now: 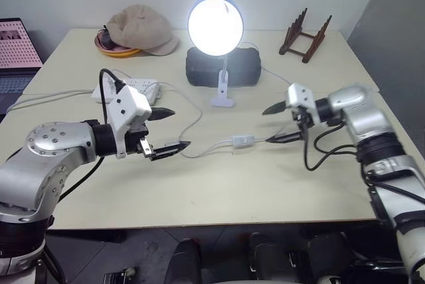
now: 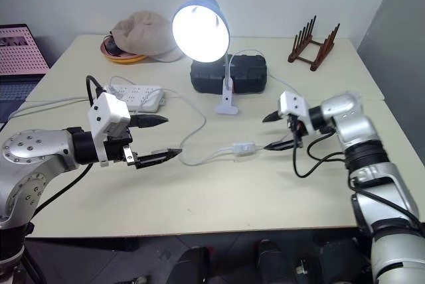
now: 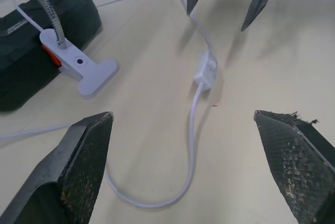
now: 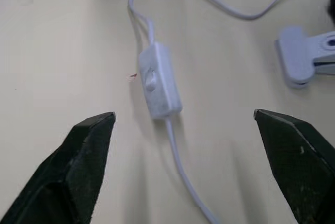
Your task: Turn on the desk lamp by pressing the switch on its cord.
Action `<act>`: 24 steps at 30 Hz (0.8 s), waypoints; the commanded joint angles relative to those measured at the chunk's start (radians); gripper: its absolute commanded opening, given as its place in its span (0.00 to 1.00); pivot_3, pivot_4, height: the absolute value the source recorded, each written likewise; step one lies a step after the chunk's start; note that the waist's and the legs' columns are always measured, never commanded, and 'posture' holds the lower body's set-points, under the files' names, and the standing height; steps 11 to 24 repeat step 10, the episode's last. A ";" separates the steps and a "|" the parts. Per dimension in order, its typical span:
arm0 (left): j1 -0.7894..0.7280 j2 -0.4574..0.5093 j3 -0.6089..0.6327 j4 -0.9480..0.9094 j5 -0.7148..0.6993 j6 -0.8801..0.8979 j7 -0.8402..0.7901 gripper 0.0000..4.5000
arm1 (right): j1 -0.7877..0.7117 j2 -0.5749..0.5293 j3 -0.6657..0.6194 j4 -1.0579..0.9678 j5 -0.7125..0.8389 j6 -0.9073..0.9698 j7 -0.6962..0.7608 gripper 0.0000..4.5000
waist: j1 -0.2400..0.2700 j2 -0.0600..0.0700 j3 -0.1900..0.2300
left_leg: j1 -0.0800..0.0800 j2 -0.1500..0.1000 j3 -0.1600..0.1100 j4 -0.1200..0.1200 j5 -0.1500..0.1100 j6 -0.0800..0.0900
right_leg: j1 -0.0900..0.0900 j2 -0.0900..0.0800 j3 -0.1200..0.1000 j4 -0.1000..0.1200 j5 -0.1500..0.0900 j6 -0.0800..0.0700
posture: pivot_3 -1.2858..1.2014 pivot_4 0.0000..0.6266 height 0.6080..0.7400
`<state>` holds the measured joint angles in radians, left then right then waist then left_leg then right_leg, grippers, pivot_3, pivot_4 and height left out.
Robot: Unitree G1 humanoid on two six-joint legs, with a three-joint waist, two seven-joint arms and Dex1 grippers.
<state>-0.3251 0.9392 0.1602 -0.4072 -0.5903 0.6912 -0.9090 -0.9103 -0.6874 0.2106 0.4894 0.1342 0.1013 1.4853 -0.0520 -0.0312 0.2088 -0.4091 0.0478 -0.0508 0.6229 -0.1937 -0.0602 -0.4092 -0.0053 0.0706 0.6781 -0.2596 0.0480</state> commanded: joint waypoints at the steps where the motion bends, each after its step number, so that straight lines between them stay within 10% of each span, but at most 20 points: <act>1: -0.027 0.021 0.033 0.033 0.008 -0.005 -0.003 1.00 | 0.069 -0.094 -0.082 -0.220 0.086 0.163 0.018 0.99 | 0.001 0.000 0.000 | 0.000 0.000 0.000 0.000 0.000 0.000 | 0.000 0.000 0.000 0.000 0.000 0.000 | 0.52 0.24 1.00; 8: -0.058 0.083 0.019 0.163 0.036 -0.041 -0.098 1.00 | 0.285 -0.257 -0.243 -0.567 0.212 0.477 -0.106 0.99 | -0.002 0.001 0.000 | -0.004 0.000 0.001 0.001 0.000 0.000 | -0.005 0.000 0.000 0.000 0.000 0.000 | 0.52 0.24 1.00; 24: -0.083 0.079 -0.004 0.192 0.059 -0.063 -0.105 1.00 | 0.325 -0.261 -0.271 -0.589 0.217 0.494 -0.154 0.99 | -0.003 0.001 0.000 | -0.005 0.000 0.001 0.001 0.000 0.000 | -0.005 0.000 0.001 0.000 0.000 0.000 | 0.52 0.24 1.00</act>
